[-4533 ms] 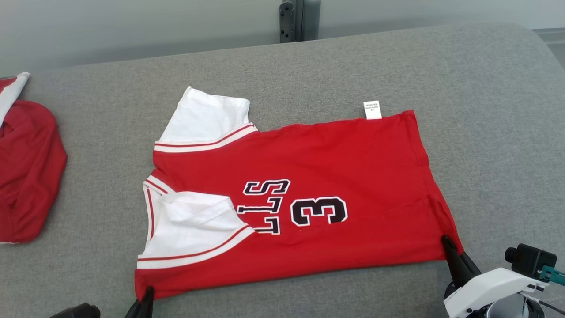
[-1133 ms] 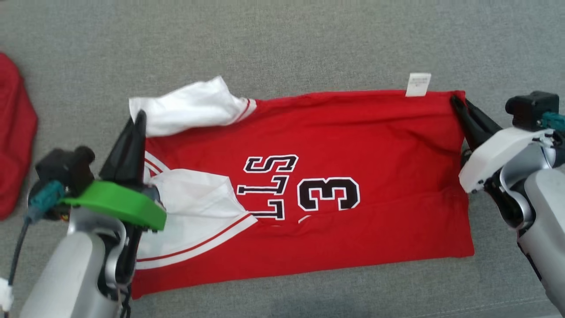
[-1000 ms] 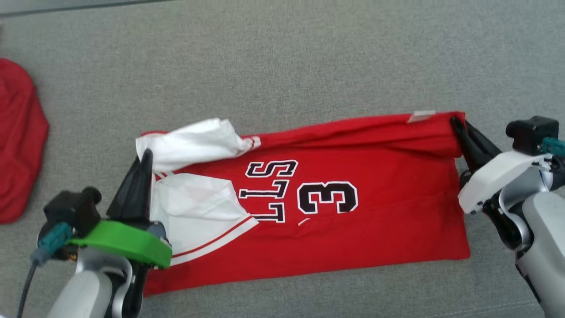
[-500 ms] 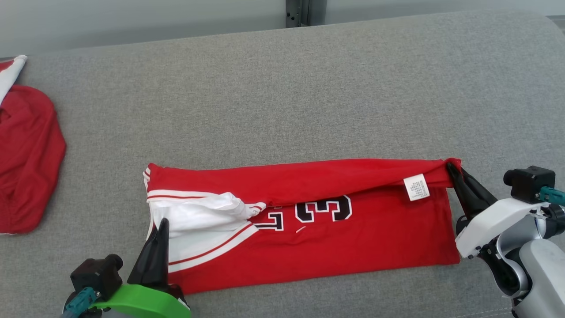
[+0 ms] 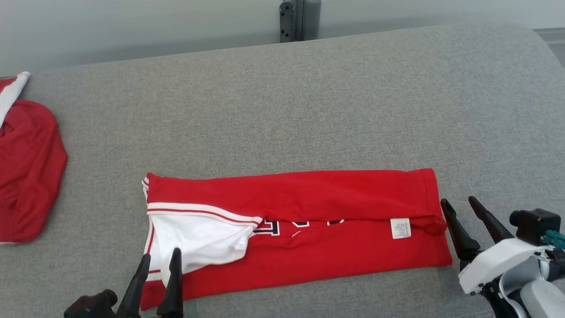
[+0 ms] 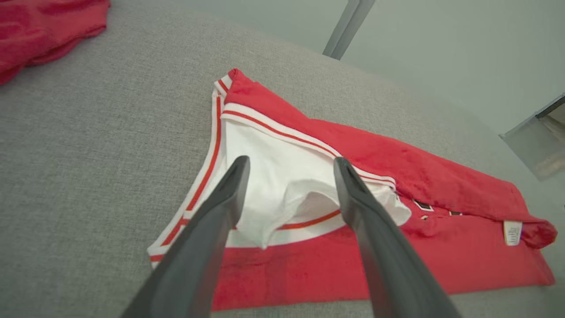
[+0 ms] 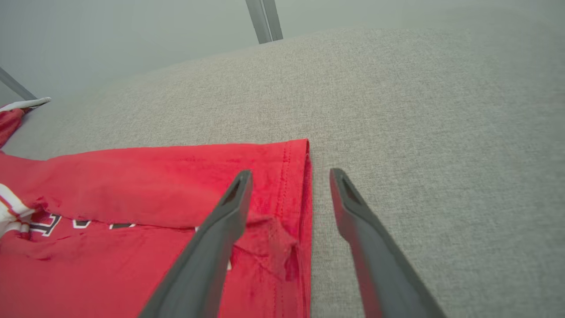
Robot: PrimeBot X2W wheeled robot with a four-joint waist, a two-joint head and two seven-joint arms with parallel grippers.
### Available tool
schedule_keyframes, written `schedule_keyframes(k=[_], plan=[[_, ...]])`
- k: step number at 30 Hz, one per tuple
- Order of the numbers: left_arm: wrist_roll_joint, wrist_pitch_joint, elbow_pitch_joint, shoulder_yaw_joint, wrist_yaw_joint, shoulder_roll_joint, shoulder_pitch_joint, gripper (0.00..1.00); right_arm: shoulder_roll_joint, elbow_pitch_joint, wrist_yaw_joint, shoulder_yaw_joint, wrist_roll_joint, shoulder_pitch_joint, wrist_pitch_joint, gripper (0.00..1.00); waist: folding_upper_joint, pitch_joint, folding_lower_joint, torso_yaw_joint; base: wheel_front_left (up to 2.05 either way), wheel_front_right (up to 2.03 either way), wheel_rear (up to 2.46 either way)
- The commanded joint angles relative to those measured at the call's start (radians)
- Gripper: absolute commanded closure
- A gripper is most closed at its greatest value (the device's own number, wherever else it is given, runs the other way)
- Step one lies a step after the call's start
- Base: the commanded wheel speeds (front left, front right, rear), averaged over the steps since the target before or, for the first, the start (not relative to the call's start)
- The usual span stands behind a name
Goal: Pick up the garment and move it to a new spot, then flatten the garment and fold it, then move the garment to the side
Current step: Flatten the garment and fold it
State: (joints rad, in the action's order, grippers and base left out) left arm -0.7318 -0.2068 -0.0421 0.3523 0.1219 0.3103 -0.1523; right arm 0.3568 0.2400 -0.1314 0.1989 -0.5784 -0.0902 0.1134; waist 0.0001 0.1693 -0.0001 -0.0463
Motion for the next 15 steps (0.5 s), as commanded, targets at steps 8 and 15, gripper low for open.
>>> schedule_keyframes(k=[8,15], plan=[[0.011,-0.026,-0.071,-0.033,0.016,0.016,-0.056,0.0,-0.036,-0.036,0.001,-0.116,0.023,0.093,0.005,0.0,-0.0001,-0.033,0.0001,-0.017,0.0,0.0,0.0],[0.036,-0.04,-0.035,-0.043,0.029,-0.013,0.019,0.0,-0.083,-0.012,0.001,-0.124,0.079,0.027,-0.06,0.0,-0.0001,-0.04,0.0001,-0.009,0.0,0.0,0.0]])
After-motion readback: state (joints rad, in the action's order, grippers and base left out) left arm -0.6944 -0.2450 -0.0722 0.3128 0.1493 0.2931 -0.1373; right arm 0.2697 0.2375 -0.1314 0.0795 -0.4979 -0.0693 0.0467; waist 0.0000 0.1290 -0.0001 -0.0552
